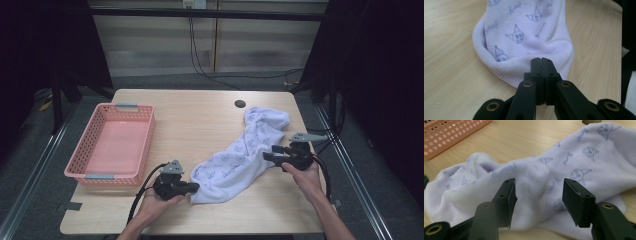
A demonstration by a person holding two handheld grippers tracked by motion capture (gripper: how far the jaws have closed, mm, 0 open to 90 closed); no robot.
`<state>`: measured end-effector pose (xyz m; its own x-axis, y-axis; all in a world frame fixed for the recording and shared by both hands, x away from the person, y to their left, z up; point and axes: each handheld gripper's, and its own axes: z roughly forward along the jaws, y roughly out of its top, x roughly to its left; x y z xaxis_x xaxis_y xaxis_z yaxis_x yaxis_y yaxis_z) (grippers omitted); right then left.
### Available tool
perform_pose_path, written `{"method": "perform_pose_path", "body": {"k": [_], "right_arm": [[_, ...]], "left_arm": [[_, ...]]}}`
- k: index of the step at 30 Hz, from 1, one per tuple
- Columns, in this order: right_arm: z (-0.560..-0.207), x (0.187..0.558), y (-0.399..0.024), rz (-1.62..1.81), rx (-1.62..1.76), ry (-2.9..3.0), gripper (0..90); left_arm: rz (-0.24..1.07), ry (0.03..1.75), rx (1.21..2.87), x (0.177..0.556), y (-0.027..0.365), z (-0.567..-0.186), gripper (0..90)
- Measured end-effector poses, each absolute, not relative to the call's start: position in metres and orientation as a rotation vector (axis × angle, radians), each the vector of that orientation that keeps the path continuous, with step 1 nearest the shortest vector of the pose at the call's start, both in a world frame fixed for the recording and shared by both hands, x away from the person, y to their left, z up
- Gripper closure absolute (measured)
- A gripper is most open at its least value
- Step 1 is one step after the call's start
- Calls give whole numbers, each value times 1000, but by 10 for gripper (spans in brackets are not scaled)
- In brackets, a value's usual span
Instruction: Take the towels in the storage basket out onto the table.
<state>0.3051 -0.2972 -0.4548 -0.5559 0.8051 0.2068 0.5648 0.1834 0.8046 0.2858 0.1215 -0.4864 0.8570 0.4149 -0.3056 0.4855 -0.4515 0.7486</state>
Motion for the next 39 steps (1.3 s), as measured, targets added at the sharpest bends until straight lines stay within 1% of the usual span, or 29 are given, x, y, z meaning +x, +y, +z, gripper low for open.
{"method": "perform_pose_path", "body": {"k": [2, 4, 6, 8, 9, 10, 11, 12, 13, 15, 16, 17, 19, 20, 22, 25, 26, 27, 28, 29, 30, 31, 32, 33, 34, 35, 37, 38, 39], "right_arm": [[-457, 299, -302, 1312, 1308, 2209, 444], [-467, 293, -304, 1303, 1313, 2253, 454], [-475, 293, -300, 1274, 1317, 2291, 465], [-482, 297, -292, 1273, 1295, 2337, 504], [-484, 299, -287, 1259, 1290, 2355, 568], [-484, 299, -287, 1259, 1290, 2355, 568], [-484, 302, -280, 1271, 1248, 2389, 751], [-479, 302, -279, 1298, 1243, 2374, 809], [-475, 302, -279, 1319, 1237, 2369, 839], [-462, 300, -282, 1373, 1234, 2327, 861], [-462, 300, -282, 1373, 1234, 2327, 861], [-448, 298, -287, 1409, 1222, 2278, 864], [-433, 297, -293, 1461, 1218, 2212, 861], [-433, 297, -293, 1461, 1218, 2212, 861], [-412, 298, -297, 1500, 1192, 2164, 848], [-396, 302, -297, 1518, 1169, 2132, 828], [-393, 305, -296, 1514, 1169, 2127, 813], [-394, 314, -293, 1466, 1197, 2147, 738], [-394, 314, -293, 1466, 1197, 2147, 738], [-403, 327, -289, 1383, 1233, 2173, 738], [-403, 327, -289, 1383, 1233, 2173, 738], [-418, 341, -286, 1373, 1278, 2206, 663], [-418, 341, -286, 1373, 1278, 2206, 663], [-423, 345, -285, 1367, 1298, 2214, 603], [-431, 350, -283, 1360, 1329, 2221, 504], [-437, 354, -281, 1338, 1352, 2231, 436], [-442, 357, -281, 1354, 1354, 2240, 421], [-441, 355, -285, 1364, 1371, 2195, 377], [-440, 355, -288, 1377, 1386, 2173, 387]], "left_arm": [[-96, 656, 2074, 288, 124, -483, 891], [-110, 678, 1995, 292, 130, -476, 891], [-107, 679, 1978, 293, 132, -473, 891], [-105, 691, 1928, 297, 137, -465, 891], [-98, 692, 1918, 298, 139, -463, 891], [-98, 692, 1918, 298, 139, -463, 892], [-100, 698, 1894, 299, 142, -461, 891], [-84, 704, 1875, 300, 147, -457, 892], [-61, 717, 1845, 302, 156, -451, 892], [-46, 725, 1821, 303, 161, -447, 892], [-33, 733, 1799, 304, 167, -442, 892], [-15, 748, 1758, 308, 175, -435, 893], [5, 744, 1732, 310, 179, -426, 893], [5, 744, 1732, 310, 179, -426, 893], [21, 726, 1710, 313, 177, -415, 893], [28, 731, 1699, 319, 171, -412, 893], [35, 742, 1707, 323, 169, -413, 893], [34, 764, 1723, 329, 166, -417, 893], [34, 764, 1723, 329, 166, -417, 893], [29, 790, 1749, 335, 161, -425, 892], [29, 790, 1749, 335, 161, -425, 892], [15, 809, 1760, 338, 161, -433, 892], [15, 809, 1760, 338, 161, -433, 892], [10, 823, 1763, 338, 160, -438, 892], [17, 833, 1780, 338, 161, -441, 892], [12, 835, 1786, 338, 162, -443, 892], [12, 851, 1795, 336, 165, -447, 892], [12, 848, 1799, 335, 166, -447, 891], [17, 849, 1803, 332, 169, -447, 892]]}}
